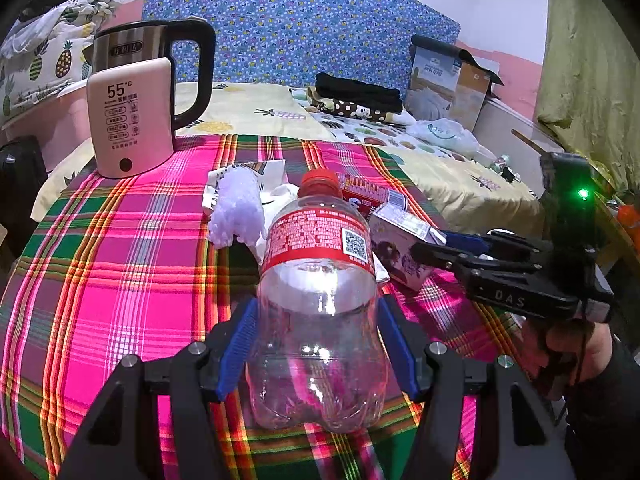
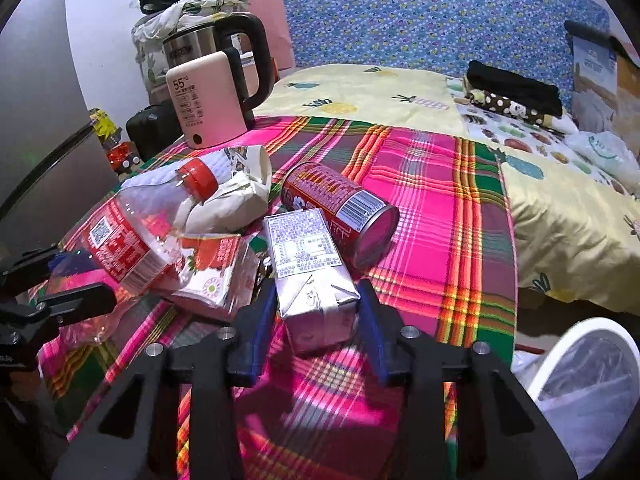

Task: Collect trash
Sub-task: 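Grasp the clear plastic bottle with the left tool while the right tool grasps the white carton, then carry the bottle and white carton over the white trash bin with both tools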

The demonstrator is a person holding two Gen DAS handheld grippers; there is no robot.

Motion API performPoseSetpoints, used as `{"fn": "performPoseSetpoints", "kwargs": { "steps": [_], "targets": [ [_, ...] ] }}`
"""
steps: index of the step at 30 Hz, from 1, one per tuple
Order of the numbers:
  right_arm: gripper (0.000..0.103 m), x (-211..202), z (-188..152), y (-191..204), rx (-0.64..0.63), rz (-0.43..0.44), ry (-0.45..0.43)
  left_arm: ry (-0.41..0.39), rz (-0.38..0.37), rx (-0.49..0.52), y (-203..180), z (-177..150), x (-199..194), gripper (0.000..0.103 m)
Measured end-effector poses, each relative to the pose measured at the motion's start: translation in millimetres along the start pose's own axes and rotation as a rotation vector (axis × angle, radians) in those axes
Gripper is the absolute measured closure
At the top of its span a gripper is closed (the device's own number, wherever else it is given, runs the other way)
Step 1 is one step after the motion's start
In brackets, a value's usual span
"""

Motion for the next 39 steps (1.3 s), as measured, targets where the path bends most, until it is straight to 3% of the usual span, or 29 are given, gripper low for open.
{"fn": "performPoseSetpoints", "kwargs": {
  "steps": [15,27,39],
  "targets": [
    [0.063,-61,-19,0,0.125,-0.090,-0.065,-0.005,-0.038,0.024,-33,-7,-17,0.040],
    [0.062,-97,-37,-20,0.203,-0.182,-0.107,0.031,-0.121,0.069,-80,-15,-14,0.040],
    [0.062,-136,-58,-58,0.281,-0.327,-0.148,0.053,-0.241,0.160,-149,-13,8,0.040]
  ]
}}
Point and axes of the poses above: each gripper's, at about its wrist camera, not at the fingertips, and x roughly the way its jaws point, y to its left, z to its top, the point moved 1 cm from there along x, roughly the way its jaws point, and after that the axes turned 14 degrees about -y, right-handed, at the moved point
